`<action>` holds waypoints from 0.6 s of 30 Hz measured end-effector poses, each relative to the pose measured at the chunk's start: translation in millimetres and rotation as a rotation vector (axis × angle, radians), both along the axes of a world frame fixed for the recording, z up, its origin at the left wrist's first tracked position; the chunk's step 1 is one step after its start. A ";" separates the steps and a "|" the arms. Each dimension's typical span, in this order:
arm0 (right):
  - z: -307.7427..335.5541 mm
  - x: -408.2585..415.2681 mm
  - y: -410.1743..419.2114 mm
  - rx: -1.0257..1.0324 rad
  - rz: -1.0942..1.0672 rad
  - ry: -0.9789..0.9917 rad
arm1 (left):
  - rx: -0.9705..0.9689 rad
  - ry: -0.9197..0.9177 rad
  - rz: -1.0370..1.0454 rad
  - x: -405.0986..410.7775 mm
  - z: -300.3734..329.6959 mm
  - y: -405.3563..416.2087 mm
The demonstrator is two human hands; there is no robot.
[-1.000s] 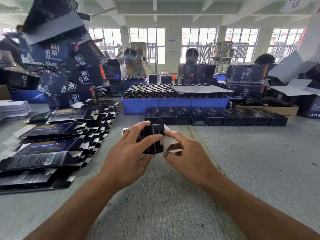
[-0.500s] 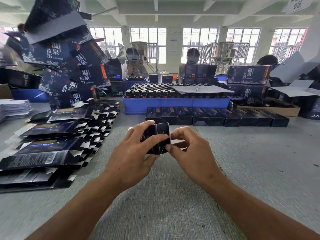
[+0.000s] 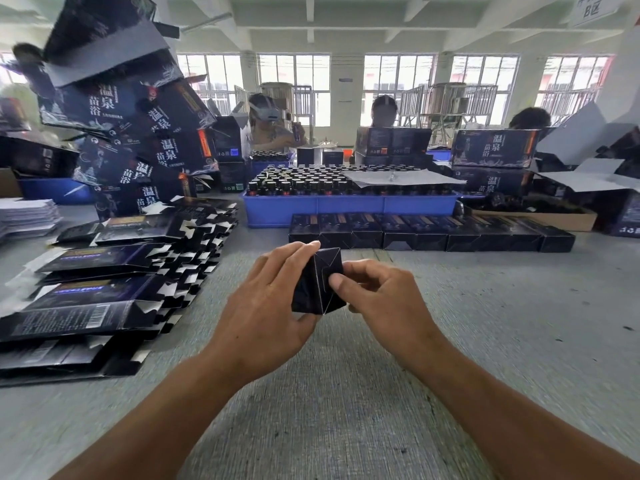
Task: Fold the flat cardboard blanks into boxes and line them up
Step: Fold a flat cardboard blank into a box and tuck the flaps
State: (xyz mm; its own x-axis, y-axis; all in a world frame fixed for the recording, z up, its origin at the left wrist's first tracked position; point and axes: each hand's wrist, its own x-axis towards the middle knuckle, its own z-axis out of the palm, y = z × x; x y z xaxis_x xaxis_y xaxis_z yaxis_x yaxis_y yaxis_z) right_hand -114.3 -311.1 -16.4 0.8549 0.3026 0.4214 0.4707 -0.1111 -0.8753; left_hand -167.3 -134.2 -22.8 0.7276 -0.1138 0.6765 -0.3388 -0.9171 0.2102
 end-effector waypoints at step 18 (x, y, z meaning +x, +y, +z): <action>-2.0 0.8 -1.8 -0.048 -0.086 -0.090 | 0.005 -0.033 -0.033 -0.3 -0.8 -3.4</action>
State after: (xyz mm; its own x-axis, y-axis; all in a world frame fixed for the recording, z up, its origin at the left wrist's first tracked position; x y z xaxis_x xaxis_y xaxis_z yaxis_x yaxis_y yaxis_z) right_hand -113.5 -312.9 -18.4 0.8377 0.2517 0.4847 0.5344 -0.1947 -0.8225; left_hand -167.6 -137.6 -23.6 0.7005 -0.1403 0.6997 -0.3754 -0.9063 0.1940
